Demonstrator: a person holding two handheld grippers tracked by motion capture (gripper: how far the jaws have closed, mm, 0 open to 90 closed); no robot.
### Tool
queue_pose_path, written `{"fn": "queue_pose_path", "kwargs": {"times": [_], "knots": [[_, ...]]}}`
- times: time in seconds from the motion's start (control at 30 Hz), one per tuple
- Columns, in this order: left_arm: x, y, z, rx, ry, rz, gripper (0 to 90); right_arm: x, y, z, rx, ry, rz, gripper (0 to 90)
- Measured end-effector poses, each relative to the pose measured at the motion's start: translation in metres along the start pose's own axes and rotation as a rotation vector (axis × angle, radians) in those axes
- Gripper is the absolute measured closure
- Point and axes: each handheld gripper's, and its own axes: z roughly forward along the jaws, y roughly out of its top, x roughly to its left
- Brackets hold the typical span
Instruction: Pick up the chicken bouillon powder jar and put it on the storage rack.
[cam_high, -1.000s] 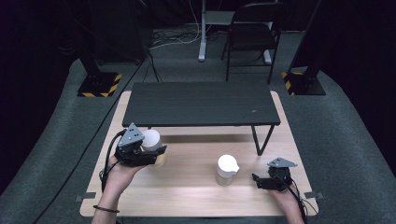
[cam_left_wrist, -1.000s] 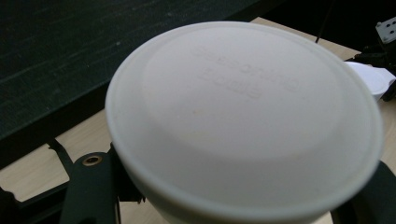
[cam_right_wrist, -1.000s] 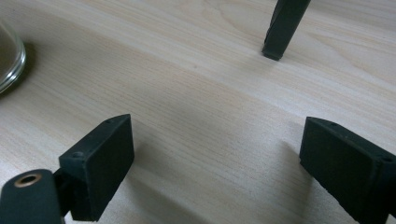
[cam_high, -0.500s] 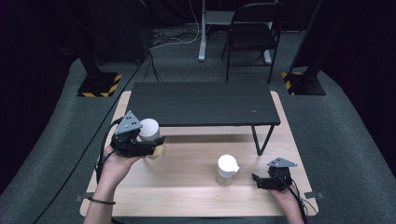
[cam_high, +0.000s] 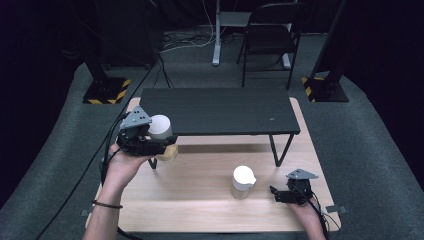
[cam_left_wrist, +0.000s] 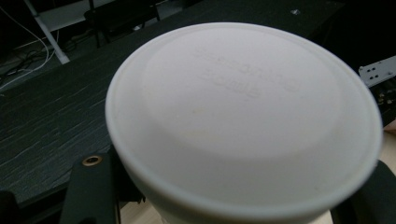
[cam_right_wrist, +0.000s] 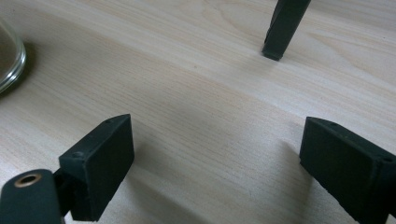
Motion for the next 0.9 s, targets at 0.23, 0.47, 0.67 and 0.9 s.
{"fn": "queue_pose_path", "kwargs": {"times": [0.23,0.47,0.67,0.9], "knots": [[0.001,0.016,0.003,0.003,-0.010,0.011,34.4,0.000,0.000,0.000,0.000,0.000,0.000,9.1],[0.004,0.034,0.008,0.001,-0.017,0.015,34.4,0.000,0.000,0.000,0.000,0.000,0.000,9.1],[0.006,0.047,0.013,0.007,-0.005,0.018,34.4,0.000,0.000,0.000,0.000,0.001,-0.001,9.1],[0.008,0.060,0.026,0.016,0.009,0.013,34.4,0.000,0.000,0.000,-0.001,0.002,-0.003,9.1]]}}
